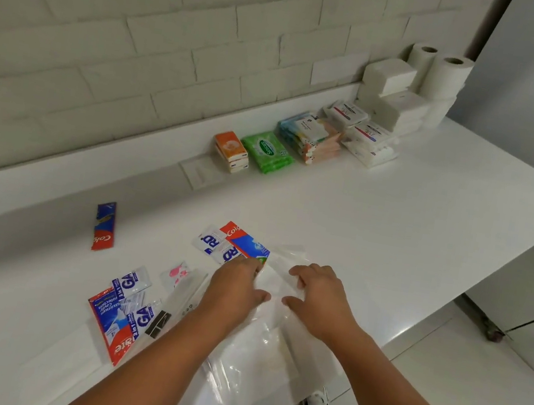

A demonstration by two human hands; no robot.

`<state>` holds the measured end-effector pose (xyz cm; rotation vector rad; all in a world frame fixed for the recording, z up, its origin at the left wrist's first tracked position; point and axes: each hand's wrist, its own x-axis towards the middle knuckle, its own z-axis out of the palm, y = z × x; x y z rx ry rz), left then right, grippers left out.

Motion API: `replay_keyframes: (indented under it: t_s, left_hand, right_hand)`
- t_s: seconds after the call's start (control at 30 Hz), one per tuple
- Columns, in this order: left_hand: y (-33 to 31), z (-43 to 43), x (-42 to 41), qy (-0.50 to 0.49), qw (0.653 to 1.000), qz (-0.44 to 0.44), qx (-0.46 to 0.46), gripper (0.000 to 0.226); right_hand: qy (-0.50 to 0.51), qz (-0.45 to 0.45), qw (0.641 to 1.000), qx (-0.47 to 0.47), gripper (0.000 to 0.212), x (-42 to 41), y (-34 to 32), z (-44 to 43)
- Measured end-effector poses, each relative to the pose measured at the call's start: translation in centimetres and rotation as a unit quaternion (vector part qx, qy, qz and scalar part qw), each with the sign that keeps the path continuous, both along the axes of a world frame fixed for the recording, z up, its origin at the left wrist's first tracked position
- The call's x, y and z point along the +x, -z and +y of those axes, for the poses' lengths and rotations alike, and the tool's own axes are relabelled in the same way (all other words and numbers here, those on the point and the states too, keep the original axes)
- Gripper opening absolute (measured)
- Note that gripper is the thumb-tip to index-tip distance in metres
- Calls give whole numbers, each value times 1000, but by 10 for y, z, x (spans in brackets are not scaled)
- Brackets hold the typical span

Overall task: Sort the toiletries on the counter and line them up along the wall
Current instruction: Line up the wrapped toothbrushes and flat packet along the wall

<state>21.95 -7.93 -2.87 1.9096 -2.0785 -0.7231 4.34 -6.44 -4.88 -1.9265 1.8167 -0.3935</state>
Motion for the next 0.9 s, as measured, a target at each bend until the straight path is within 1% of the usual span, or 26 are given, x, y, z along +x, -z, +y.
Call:
replay_keyframes:
  t_s: [0.03,0.07,0.13,0.17,0.2,0.23,0.3,0.37,0.4,0.5,0.57,0.63,0.73,0.8,0.9]
  left_hand:
    - [-2,-1,2,1,1000,11,2,24]
    - [-3,-2,4,1,1000,24,6,24]
    - [-5,-5,9,-10,998,53,10,36]
    - [-6,-8,12,-18,997,74,7,40]
    - [-7,-10,15,-30,995,99,2,43]
    - [-10,-12,17,-45,991,126,0,43]
    - [-16,-18,22,-83,979,188,-2,37]
    - [-25,-24,26,-114,961,250,-8,23]
    - [-30,-27,28,-130,950,284,-11,17]
    - [-41,-40,35,-165,909,382,-21,5]
    - [-43,-48,40,-178,890,419,-25,7]
    - [-40,-55,46,-191,882,430,-26,10]
    - [-32,-61,58,-214,880,424,-18,10]
    - [-28,-65,67,-223,885,408,-16,8]
    - [-25,-78,82,-239,891,385,-24,5]
  right_hand:
    - [3,-6,1000,-1,37,-1,-1,-2]
    - [9,-12,1000,-7,26,-1,-1,-3]
    - [28,-5,999,-26,9,-2,-4,-8]
    - [37,-2,999,-35,6,-3,-7,-11]
    - [45,-12,998,-41,4,-3,-9,-14]
    - [56,-44,997,-42,3,-2,-13,-17]
    - [82,-161,983,-27,9,0,-19,-23]
    - [92,-263,960,8,18,4,-24,-29]
    - [88,-286,954,27,19,7,-26,-33]
    - [55,-306,948,67,6,18,-32,-44]
    - [54,-309,947,64,13,27,-34,-55]
    - [73,-324,941,63,15,35,-36,-68]
    - [95,-359,925,88,15,48,-39,-91]
    - [83,-364,923,95,15,58,-42,-106]
    - [46,-347,933,88,18,75,-46,-130]
